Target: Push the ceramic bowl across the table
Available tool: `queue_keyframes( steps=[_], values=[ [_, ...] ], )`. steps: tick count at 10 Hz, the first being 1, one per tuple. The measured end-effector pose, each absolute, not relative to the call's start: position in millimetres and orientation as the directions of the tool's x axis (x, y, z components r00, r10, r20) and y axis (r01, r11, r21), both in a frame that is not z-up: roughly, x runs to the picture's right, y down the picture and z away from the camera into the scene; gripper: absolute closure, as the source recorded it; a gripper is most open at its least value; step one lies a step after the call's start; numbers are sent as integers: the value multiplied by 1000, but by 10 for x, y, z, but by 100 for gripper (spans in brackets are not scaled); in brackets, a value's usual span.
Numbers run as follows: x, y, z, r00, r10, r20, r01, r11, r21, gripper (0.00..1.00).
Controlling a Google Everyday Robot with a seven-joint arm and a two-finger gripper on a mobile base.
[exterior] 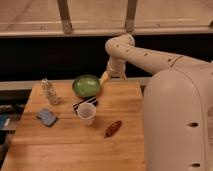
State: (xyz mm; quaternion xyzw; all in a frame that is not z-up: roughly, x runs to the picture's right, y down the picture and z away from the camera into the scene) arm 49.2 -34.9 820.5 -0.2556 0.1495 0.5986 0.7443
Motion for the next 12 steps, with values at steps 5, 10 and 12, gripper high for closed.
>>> queue_keyframes(
  steps=[5, 10, 12],
  values=[
    [504, -349, 8207, 238, 815, -529, -968, 154, -199, 86],
    [319, -689, 8792, 246, 826, -506, -965, 161, -207, 100],
    [121, -747, 9130, 258, 827, -500, -958, 152, -244, 100]
  ],
)
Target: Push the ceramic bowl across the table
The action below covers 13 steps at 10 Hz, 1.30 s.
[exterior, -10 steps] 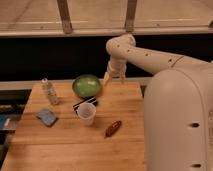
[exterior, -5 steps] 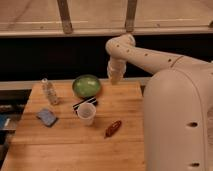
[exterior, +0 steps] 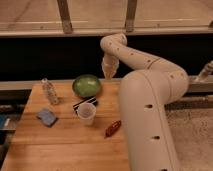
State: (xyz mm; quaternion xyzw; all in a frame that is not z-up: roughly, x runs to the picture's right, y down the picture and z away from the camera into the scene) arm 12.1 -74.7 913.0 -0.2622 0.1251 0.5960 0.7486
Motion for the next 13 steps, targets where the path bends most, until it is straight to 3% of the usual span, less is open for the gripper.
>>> queue_keyframes(
  steps=[13],
  values=[
    [85, -310, 9775, 266, 730, -629, -954, 104, -282, 100]
  ],
)
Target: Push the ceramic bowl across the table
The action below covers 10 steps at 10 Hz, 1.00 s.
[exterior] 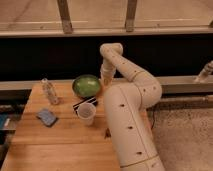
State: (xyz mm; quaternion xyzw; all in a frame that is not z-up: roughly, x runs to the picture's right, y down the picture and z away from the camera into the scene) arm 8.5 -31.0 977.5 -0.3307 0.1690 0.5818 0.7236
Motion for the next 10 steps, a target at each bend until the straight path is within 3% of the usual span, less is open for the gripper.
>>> queue_keyframes(
  steps=[10],
  values=[
    [-365, -5, 9981, 345, 665, -663, -923, 110, -370, 100]
  ],
)
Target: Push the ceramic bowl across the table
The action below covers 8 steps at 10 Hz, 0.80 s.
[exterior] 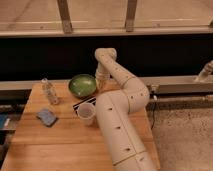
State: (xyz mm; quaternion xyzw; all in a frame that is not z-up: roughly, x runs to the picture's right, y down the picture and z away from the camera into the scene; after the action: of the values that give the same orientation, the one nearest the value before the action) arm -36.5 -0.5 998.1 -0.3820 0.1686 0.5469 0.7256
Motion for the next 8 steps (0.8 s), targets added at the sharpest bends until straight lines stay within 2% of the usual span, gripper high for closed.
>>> queue_keyframes(
  steps=[5, 8],
  values=[
    [-993, -45, 9971, 442, 660, -607, -866, 138, -480, 100],
    [-1007, -44, 9970, 450, 659, -603, -862, 143, -486, 100]
  ],
)
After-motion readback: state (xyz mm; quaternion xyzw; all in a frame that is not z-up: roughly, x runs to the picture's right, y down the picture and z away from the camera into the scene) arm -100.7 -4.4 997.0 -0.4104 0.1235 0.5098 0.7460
